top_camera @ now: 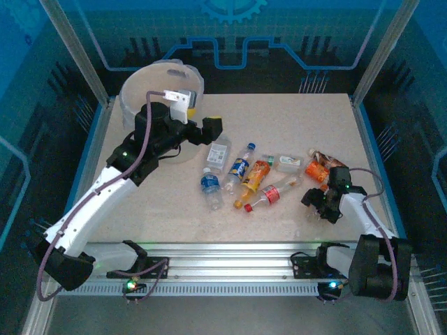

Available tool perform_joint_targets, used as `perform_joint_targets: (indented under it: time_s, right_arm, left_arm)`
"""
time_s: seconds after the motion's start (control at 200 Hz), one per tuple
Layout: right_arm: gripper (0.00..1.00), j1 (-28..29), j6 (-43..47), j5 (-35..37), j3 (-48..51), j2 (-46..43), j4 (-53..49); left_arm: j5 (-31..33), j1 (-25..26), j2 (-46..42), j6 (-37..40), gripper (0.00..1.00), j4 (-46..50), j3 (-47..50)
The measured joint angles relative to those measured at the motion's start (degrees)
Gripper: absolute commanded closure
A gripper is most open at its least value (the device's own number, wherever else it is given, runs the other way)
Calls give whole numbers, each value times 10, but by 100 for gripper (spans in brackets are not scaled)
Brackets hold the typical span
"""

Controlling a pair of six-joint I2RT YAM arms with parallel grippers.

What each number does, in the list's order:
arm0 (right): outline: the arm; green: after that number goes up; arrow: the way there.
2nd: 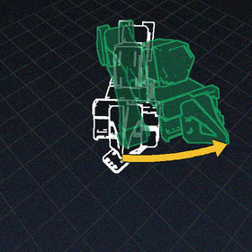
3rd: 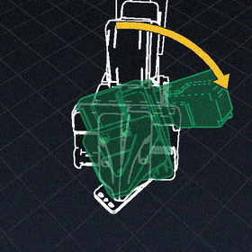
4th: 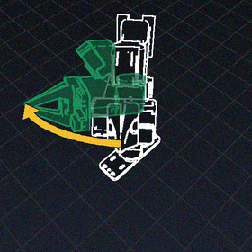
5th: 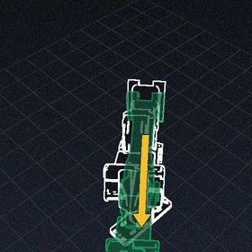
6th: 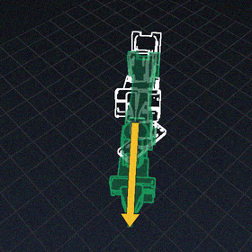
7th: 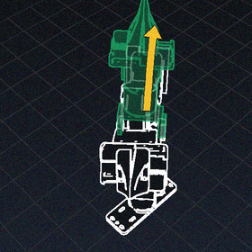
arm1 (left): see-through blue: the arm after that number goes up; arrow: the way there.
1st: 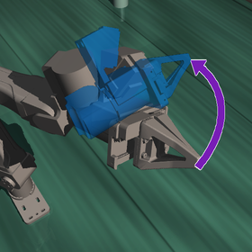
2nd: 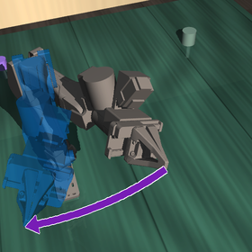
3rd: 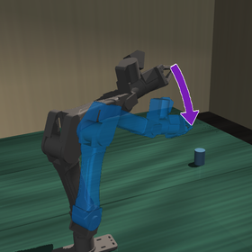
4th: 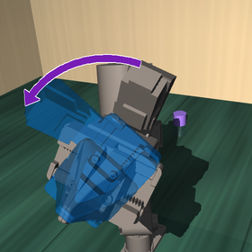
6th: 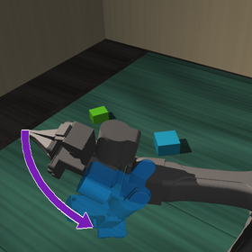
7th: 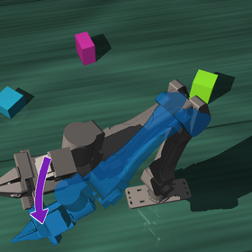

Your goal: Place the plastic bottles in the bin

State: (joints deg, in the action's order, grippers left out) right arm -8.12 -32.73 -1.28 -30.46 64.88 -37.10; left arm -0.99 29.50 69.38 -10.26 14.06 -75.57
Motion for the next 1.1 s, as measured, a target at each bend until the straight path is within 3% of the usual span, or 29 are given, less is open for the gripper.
perform_joint_targets:
  time_s: [0.49,0.845,1.101]
  right_arm:
    - [58,36,-3,9,2,-40,-4]
    - [60,74,-3,1,-8,-115,-54]
    - [60,117,6,-47,-56,-205,-67]
  left_arm:
    - [28,0,-26,-4,1,-45,50]
    - [31,0,-29,-19,1,-66,50]
    - [23,0,-26,-30,1,-71,50]
